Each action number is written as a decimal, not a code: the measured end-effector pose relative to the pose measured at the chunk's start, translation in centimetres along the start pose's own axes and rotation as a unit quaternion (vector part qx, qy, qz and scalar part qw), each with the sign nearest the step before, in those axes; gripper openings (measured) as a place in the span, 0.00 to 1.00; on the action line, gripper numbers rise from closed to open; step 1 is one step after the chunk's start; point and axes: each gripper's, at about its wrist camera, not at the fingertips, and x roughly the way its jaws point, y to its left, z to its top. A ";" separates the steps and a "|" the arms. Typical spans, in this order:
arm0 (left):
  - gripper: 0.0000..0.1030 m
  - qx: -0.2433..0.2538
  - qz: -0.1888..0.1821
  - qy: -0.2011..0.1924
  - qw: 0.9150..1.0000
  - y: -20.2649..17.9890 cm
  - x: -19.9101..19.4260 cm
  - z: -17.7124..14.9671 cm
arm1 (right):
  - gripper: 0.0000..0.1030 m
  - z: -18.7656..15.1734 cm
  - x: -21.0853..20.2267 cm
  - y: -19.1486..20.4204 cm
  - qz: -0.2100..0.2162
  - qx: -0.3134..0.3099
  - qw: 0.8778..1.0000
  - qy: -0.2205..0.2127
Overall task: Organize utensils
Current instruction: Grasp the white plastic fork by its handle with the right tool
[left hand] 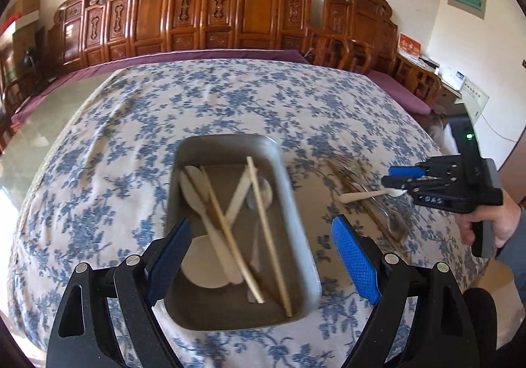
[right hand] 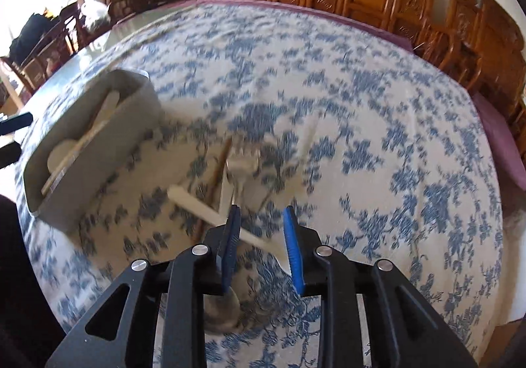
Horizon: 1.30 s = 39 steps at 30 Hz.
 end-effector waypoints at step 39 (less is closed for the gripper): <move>0.81 0.051 -0.014 0.025 0.998 -6.1 2.4 -1.3 | 0.08 -2.0 0.9 -0.2 0.038 -0.019 0.997 0.069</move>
